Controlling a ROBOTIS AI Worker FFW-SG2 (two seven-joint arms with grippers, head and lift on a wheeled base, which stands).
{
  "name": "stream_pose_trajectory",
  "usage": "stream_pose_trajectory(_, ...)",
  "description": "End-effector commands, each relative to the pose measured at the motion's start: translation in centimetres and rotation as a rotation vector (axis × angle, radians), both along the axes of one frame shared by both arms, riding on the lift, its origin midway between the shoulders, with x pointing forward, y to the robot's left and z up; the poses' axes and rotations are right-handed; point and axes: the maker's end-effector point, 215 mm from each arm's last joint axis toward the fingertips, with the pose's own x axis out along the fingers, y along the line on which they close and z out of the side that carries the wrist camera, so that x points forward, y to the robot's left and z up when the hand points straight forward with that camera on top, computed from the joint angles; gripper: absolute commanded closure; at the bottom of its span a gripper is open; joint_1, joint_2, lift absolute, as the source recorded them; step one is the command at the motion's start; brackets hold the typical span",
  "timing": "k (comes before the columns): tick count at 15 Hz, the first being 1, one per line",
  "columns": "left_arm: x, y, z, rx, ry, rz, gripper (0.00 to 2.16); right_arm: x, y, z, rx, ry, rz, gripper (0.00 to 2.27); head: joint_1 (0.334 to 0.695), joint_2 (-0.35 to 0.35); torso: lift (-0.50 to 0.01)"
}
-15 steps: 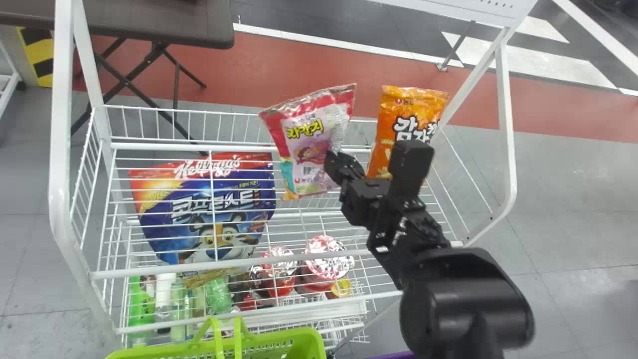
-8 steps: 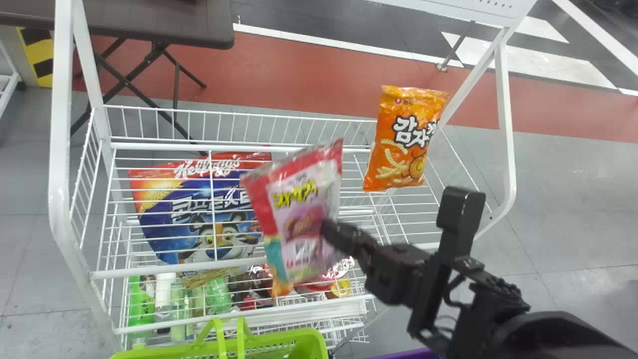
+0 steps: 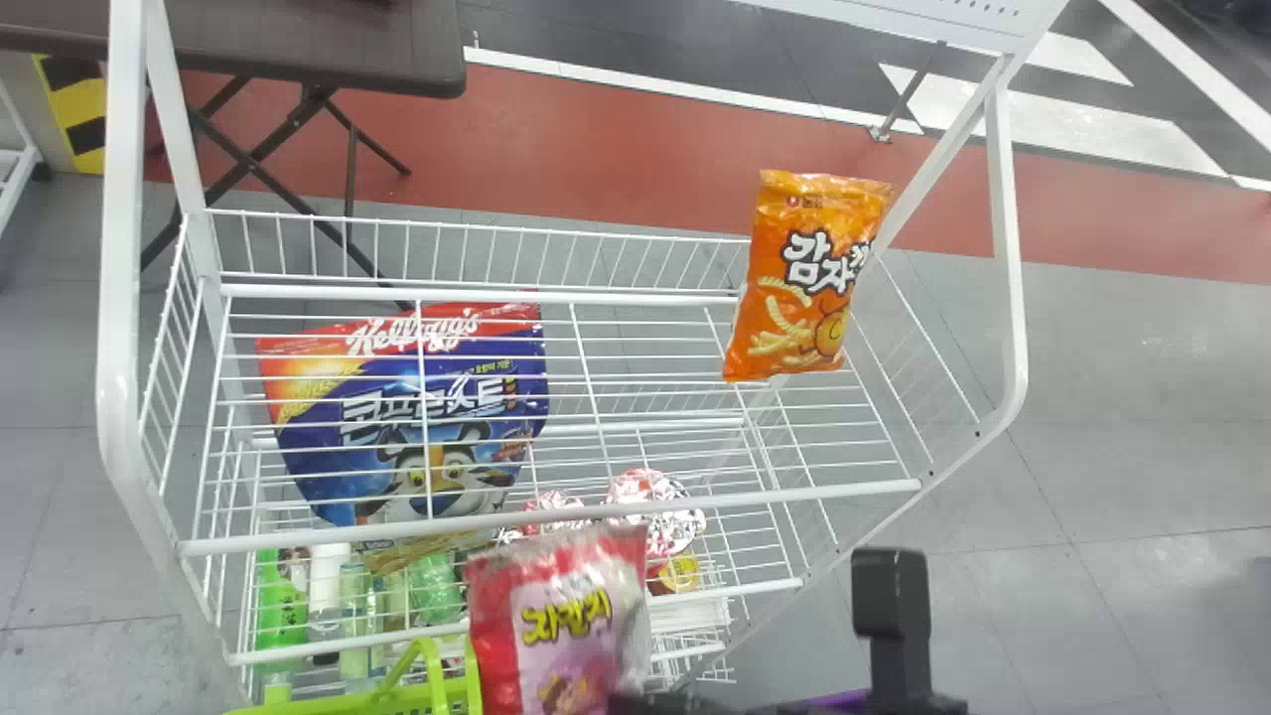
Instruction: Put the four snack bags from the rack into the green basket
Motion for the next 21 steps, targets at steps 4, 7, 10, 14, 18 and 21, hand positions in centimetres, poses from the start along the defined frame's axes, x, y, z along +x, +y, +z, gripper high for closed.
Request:
stream_pose_trajectory(4, 0.0, -0.1, 0.0, -0.004, -0.007, 0.003, 2.13, -6.4, 1.9, -5.0, 0.089, 0.215, 0.013, 2.19, 0.695, -0.350, -0.006)
stream_pose_trajectory(7, 0.0, -0.2, -0.2, -0.005, -0.007, 0.004, 2.13, -8.6, 4.3, -6.0, 0.147, 0.275, 0.056, 2.19, 0.695, -0.350, -0.006)
stream_pose_trajectory(10, -0.1, -0.6, 0.0, -0.010, -0.007, -0.003, 2.13, -8.5, 5.7, -6.1, 0.157, 0.261, 0.081, 2.19, 0.695, -0.350, -0.006)
stream_pose_trajectory(14, -0.1, -0.5, 0.1, -0.011, -0.010, -0.004, 2.13, -4.8, 6.1, -5.7, 0.236, 0.133, 0.034, 1.34, 0.695, -0.350, -0.006)
stream_pose_trajectory(18, -0.1, -0.5, 0.2, -0.011, -0.011, -0.004, 2.13, -4.3, 5.0, -6.1, 0.214, 0.120, 0.030, 0.03, 0.695, -0.350, -0.006)
stream_pose_trajectory(21, 0.0, -0.7, 0.1, -0.008, -0.009, -0.009, 2.13, -2.0, 2.9, -6.0, 0.147, 0.035, 0.005, 0.06, 0.695, -0.350, -0.006)
